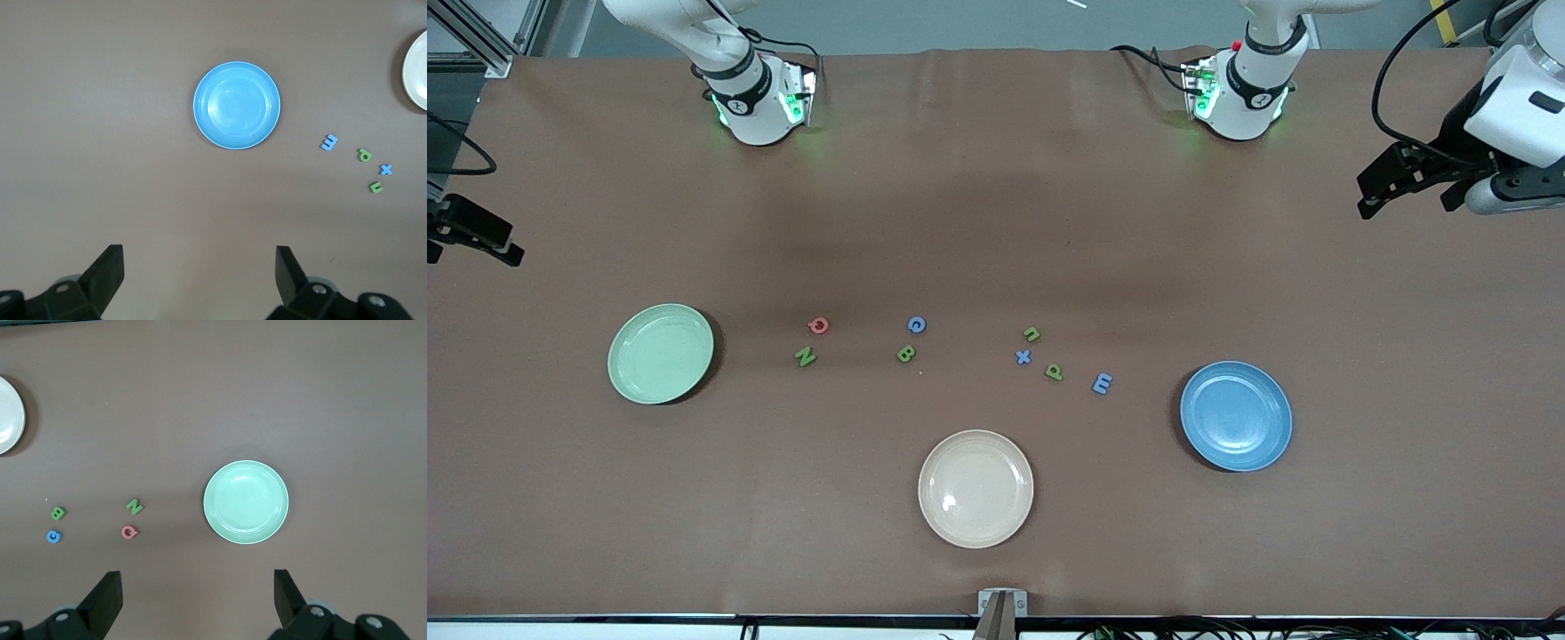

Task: Sort upper and lower case letters into plates
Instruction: 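Grasp the blue letter with the left gripper while the right gripper grasps N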

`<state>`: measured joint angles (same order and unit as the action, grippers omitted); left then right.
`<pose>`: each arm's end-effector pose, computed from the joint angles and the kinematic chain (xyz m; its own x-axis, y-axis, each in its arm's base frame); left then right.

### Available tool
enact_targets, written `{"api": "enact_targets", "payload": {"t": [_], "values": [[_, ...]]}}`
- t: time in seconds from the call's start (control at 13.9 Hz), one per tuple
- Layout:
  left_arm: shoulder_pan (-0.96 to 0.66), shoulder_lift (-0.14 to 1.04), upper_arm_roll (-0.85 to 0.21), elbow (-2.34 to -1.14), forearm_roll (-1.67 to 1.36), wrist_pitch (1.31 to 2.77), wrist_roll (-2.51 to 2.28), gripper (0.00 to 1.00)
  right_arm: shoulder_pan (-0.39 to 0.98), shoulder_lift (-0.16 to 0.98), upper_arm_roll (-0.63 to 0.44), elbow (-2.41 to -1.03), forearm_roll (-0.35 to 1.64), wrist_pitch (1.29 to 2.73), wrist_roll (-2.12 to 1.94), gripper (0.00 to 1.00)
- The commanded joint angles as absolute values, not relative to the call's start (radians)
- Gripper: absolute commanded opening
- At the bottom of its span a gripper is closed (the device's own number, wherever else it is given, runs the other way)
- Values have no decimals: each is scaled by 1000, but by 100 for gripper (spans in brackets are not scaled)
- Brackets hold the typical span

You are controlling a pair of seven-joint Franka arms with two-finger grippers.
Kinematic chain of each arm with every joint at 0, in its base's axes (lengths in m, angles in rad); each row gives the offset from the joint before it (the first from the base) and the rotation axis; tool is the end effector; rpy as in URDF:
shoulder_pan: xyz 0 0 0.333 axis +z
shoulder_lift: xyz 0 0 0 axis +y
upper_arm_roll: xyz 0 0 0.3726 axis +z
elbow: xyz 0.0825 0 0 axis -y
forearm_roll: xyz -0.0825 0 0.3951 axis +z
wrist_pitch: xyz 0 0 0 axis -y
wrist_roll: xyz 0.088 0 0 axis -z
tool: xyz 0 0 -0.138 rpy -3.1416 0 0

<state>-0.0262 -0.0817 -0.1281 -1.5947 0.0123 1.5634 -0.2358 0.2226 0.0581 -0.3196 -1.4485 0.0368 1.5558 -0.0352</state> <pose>0.5299 -0.0842 0.6825 0.9952 0.0816 0.0536 0.0822 -0.9966 -0.0105 0.5850 -0.0452 0.6760 0.9968 -0.0596 0.0527 -0.0588 -0.9981 -0.0166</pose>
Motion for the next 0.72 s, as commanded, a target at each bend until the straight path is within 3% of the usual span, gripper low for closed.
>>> {"api": "enact_targets", "payload": {"t": [0.0, 0.22, 0.43, 0.65], "values": [[-26, -80, -130, -1583, 5, 1556, -229, 100, 224, 66, -321, -1425, 21, 1542, -20, 100], [-32, -48, -129, -1563, 17, 1557, -222, 100, 224, 66, -321, -1425, 20, 1542, -21, 100], [-35, 58, -165, -1532, 18, 1594, -238, 100, 229, 75, -316, -1439, 9, 1545, -20, 100], [-67, 147, -213, -1627, 24, 1824, -290, 100, 277, 110, -316, -1555, 11, 1630, -8, 100]]}}
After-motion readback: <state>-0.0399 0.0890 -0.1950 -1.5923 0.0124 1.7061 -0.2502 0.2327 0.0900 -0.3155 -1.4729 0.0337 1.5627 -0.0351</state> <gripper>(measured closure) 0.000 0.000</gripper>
